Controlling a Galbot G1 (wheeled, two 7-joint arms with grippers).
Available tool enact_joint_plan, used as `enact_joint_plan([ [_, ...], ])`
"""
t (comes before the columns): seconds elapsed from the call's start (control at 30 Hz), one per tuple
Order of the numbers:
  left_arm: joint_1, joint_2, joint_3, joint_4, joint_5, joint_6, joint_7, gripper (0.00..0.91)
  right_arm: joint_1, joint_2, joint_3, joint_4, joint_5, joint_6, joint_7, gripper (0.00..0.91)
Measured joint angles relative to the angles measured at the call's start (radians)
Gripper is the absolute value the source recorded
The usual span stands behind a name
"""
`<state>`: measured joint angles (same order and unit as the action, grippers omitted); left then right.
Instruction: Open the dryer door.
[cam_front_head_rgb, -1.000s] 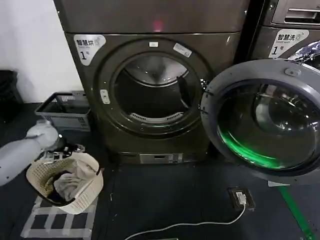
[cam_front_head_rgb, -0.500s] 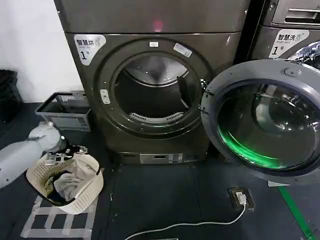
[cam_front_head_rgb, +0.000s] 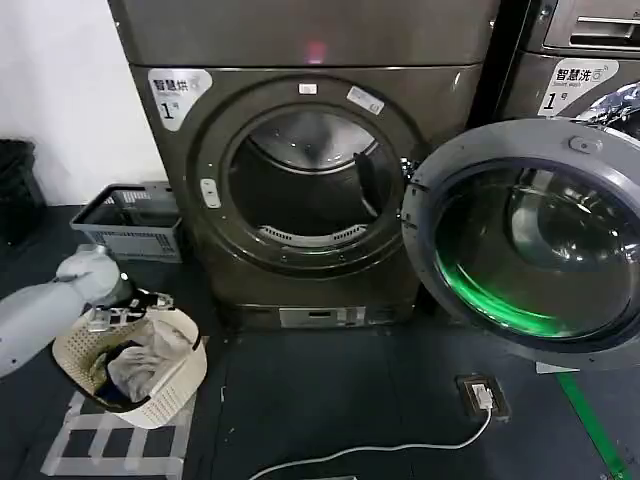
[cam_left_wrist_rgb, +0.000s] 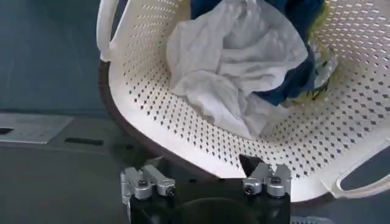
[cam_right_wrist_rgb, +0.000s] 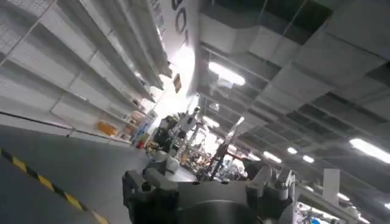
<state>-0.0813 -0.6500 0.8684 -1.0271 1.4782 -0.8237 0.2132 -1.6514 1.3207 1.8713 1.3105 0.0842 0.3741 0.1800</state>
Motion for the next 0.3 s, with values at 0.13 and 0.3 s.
enact_joint_plan([
  [0.13,0.001,0.002,0.001,-0.005,0.000,0.000,0.001,0.907,0.000,0.000,0.000,-0.002,0.000,0.001,0.000,0.907],
  [0.3,0.006,0.009,0.001,-0.019,0.003,0.000,0.003,0.907,0.000,0.000,0.000,-0.002,0.000,0.003,0.000,0.907],
])
